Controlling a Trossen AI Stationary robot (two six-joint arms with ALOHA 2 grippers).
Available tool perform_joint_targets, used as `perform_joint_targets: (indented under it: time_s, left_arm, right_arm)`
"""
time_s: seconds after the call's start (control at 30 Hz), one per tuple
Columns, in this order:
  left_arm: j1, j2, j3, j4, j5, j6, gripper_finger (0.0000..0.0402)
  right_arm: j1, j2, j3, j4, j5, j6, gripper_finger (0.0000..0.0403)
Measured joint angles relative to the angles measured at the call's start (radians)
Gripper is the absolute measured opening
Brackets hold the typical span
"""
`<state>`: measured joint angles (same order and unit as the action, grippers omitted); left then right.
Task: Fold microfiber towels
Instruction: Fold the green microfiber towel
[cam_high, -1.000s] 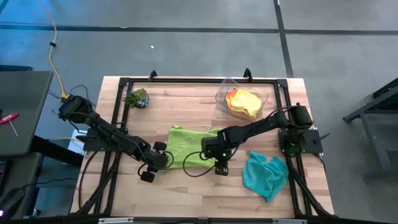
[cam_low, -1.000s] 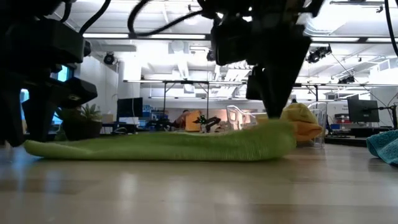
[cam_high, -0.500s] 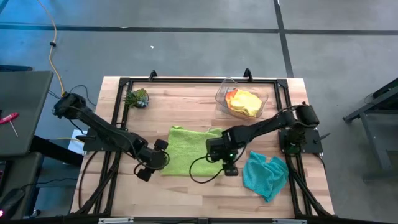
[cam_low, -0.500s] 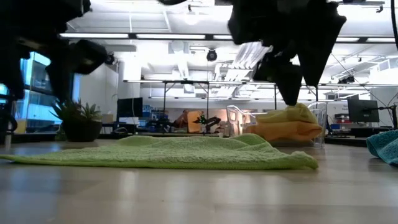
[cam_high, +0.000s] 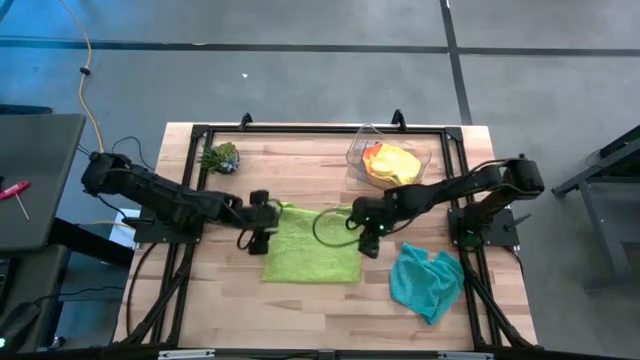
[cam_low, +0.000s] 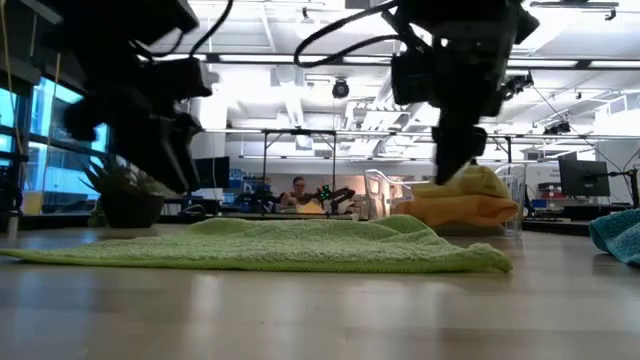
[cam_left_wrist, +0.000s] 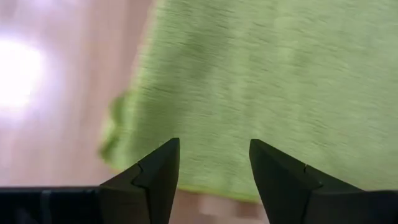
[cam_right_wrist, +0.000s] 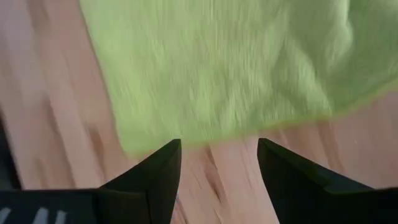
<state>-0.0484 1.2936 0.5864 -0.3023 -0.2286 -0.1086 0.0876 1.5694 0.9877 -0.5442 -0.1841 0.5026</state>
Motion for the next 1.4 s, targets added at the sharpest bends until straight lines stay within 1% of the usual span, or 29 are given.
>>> perform_joint_targets:
  time_s: [0.13,0.17,0.3,0.37,0.43,0.5,0.57,0.6,0.67,0.7,0.73,0.83,0.93,1.03,1.13,1.33,1.4]
  left_arm:
    - [0.109,-0.01,0.0,0.066,0.014,0.113,0.0183]
    - [0.135,-0.01,0.0,0.073,0.039,0.151,0.0182]
    - [0.238,-0.004,0.0,0.077,0.198,0.326,0.0174]
    - [0.275,-0.004,0.0,0.084,0.218,0.362,0.0159]
    - [0.305,-0.004,0.0,0.09,0.221,0.384,0.0128]
    - [0.336,-0.004,0.0,0.09,0.24,0.412,0.0082]
    - [0.366,0.007,0.0,0.093,0.291,0.429,0.0028]
    - [0.381,0.024,0.0,0.101,0.315,0.425,0.0015]
    - [0.408,0.053,-0.001,0.099,0.343,0.404,0.0012]
    - [0.417,0.067,-0.001,0.109,0.357,0.402,0.0009]
    - [0.424,0.083,0.0,0.119,0.372,0.4,0.0005]
    - [0.431,0.135,0.0,0.137,0.392,0.4,0.0002]
    - [0.426,0.173,0.0,0.191,0.364,0.388,0.0001]
    - [0.436,0.2,0.0,0.234,0.325,0.375,0.0]
    - [0.45,0.212,0.0,0.248,0.299,0.373,0.0]
    - [0.482,0.213,0.0,0.234,0.329,0.385,0.0]
    - [0.481,0.199,0.0,0.237,0.327,0.367,0.0]
  right_arm:
    - [-0.009,-0.029,-0.056,0.175,0.011,0.096,0.0204]
    - [-0.008,-0.029,-0.068,0.211,0.013,0.113,0.0204]
    - [0.009,-0.013,-0.106,0.379,0.013,0.153,0.0204]
    - [0.025,0.006,-0.109,0.403,0.023,0.154,0.0199]
    - [0.041,0.023,-0.109,0.407,0.026,0.153,0.0185]
    - [0.057,0.038,-0.11,0.412,0.027,0.142,0.0159]
    - [0.073,0.058,-0.11,0.407,0.034,0.124,0.0119]
    - [0.077,0.071,-0.11,0.412,0.037,0.121,0.0092]
    - [0.084,0.096,-0.11,0.419,0.052,0.128,0.0033]
    - [0.085,0.11,-0.11,0.431,0.053,0.137,0.0017]
    - [0.084,0.123,-0.11,0.44,0.053,0.148,0.0013]
    - [0.083,0.153,-0.11,0.482,0.054,0.162,0.0021]
    - [0.083,0.168,-0.11,0.518,0.051,0.186,0.0005]
    - [0.084,0.168,-0.109,0.538,0.052,0.207,0.0008]
    - [0.084,0.168,-0.109,0.545,0.036,0.217,0.0004]
    - [0.084,0.168,-0.109,0.547,0.018,0.223,0.0002]
    - [0.084,0.168,-0.109,0.546,0.018,0.223,0.0001]
